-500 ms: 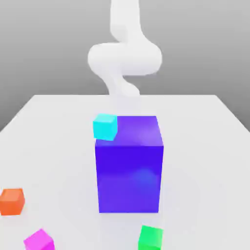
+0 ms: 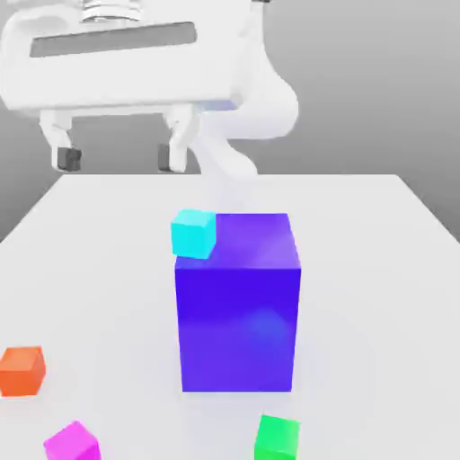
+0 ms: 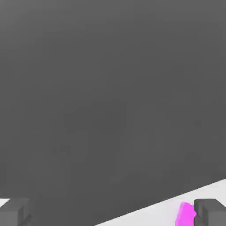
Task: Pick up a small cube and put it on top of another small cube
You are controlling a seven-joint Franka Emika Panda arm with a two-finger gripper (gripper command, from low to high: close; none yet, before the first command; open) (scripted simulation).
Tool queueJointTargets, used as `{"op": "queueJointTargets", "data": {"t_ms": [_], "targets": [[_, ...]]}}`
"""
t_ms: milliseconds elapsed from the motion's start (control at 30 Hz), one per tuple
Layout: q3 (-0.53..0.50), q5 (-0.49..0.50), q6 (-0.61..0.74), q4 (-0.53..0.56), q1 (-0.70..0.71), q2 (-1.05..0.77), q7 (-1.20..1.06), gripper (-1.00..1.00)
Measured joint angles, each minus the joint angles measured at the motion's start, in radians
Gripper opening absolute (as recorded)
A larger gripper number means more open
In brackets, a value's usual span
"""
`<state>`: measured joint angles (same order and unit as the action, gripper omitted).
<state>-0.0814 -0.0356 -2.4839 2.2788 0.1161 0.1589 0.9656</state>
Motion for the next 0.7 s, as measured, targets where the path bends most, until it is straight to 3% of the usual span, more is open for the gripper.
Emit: {"op": "queueJointTargets", "data": {"t_ms": [467, 600, 633, 700], "targets": [[-0.056, -0.069, -0.145, -0.018, 0.099, -0.51, 0.102, 0.0], [-0.034, -0.1, -0.242, -0.044, 0.125, -0.655, 0.089, 0.0], [-0.027, -0.106, -0.265, -0.051, 0.13, -0.685, 0.084, -1.0], [-0.027, -0.106, -0.265, -0.051, 0.13, -0.685, 0.084, -1.0]]}}
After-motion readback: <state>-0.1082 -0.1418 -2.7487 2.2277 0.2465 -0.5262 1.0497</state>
